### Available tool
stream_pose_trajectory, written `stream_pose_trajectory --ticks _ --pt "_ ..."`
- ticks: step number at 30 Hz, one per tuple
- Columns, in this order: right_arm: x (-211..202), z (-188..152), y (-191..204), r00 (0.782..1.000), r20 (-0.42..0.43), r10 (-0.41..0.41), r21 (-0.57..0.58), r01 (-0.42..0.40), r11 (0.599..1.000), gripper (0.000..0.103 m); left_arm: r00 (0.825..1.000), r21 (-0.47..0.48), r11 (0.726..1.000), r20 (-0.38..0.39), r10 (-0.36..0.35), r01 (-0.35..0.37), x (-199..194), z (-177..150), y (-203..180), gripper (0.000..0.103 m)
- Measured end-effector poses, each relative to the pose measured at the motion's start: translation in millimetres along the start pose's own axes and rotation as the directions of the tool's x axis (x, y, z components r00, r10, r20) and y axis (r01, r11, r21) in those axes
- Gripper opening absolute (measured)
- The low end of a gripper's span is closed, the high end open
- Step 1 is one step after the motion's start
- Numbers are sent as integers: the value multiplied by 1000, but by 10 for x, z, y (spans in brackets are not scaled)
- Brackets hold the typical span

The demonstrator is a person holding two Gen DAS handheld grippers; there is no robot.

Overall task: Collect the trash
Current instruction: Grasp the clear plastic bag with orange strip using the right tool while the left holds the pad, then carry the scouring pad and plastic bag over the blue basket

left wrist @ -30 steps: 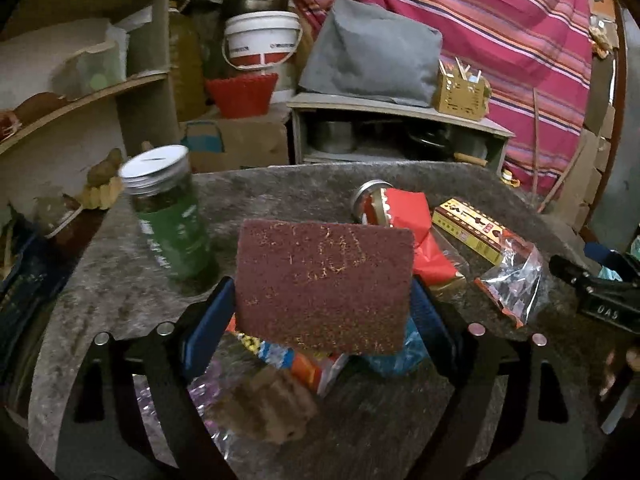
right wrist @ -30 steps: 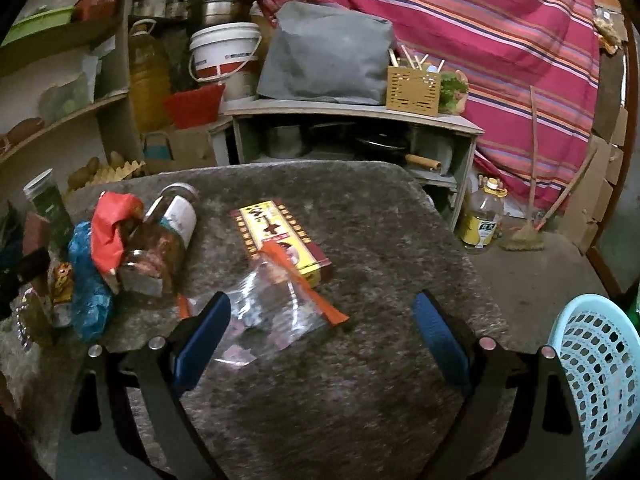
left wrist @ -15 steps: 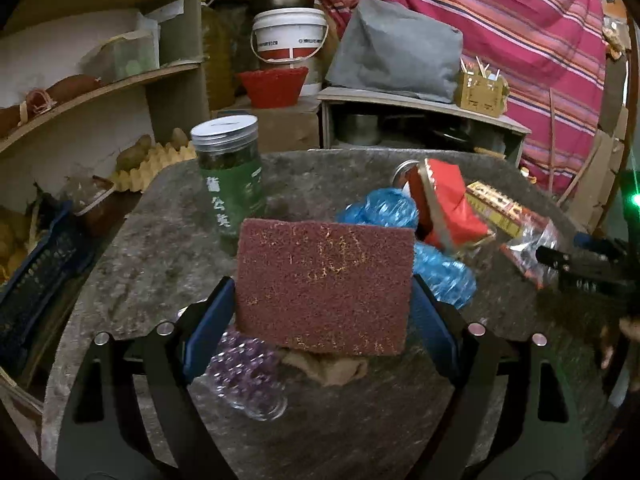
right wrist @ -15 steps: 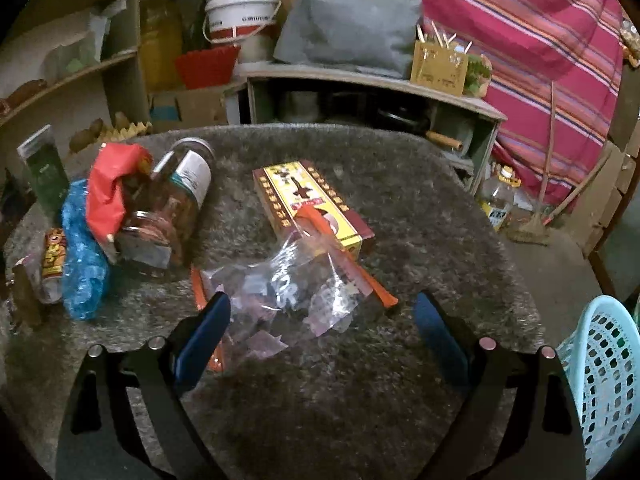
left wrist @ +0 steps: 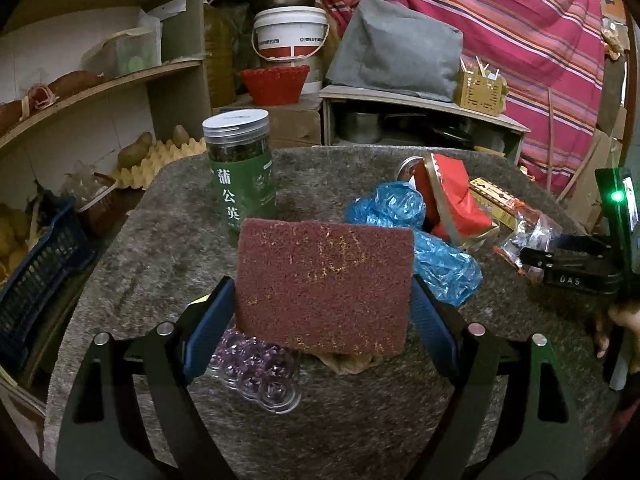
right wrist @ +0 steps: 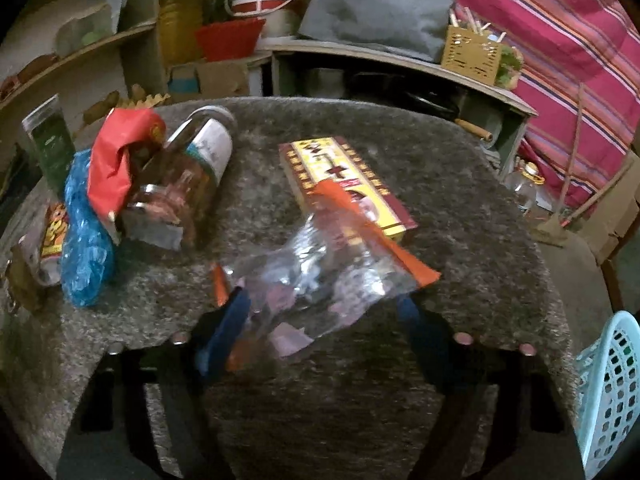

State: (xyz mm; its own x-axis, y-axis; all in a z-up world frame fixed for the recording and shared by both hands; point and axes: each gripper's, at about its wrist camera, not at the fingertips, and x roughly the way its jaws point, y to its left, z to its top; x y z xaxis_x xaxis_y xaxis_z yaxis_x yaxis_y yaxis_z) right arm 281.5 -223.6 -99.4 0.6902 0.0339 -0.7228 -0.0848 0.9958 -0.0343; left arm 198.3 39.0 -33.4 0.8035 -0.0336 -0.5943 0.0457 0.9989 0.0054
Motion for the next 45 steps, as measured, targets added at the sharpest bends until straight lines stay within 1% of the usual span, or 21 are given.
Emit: stream_pose_trajectory --ticks 1,3,7,8,9,18,24,34,39,45 --pt "-1 3 17 1000 1 4 -7 -4 1000 68 1000 1 1000 -1 1 -1 3 -4 -3 83" --pt "-10 -3 34 1000 4 19 -13 -19 1000 58 1000 2 1000 -1 2 -2 8 -1 0 83" --pt "-27 -5 79 999 6 44 -28 -44 999 46 1000 6 1000 -3 5 -5 18 -8 -18 83" --pt "-29 -9 87 999 5 50 -30 -50 998 39 1000 5 1000 -3 6 -6 20 -9 -19 83" --pt "-29 -7 94 998 3 60 -33 -60 998 33 1000 5 1000 -3 6 -6 21 -11 -23 83" --pt "-88 -24 163 996 20 88 -57 -87 995 16 1000 2 1000 1 3 -3 26 -7 -35 83" --pt "-219 -57 101 994 51 96 -39 -94 995 10 1000 -1 1000 13 -3 3 2 24 -72 83" --pt "-567 -165 -68 991 117 71 -17 -69 997 10 999 0 1000 35 -4 4 -68 40 -206 83" --pt "-704 -213 -187 990 132 56 -5 -56 998 10 999 -3 1000 51 6 -6 -124 61 -299 83" --pt "-946 -272 -448 985 164 42 20 -46 999 10 997 12 1000 71 21 -22 -210 107 -503 83"
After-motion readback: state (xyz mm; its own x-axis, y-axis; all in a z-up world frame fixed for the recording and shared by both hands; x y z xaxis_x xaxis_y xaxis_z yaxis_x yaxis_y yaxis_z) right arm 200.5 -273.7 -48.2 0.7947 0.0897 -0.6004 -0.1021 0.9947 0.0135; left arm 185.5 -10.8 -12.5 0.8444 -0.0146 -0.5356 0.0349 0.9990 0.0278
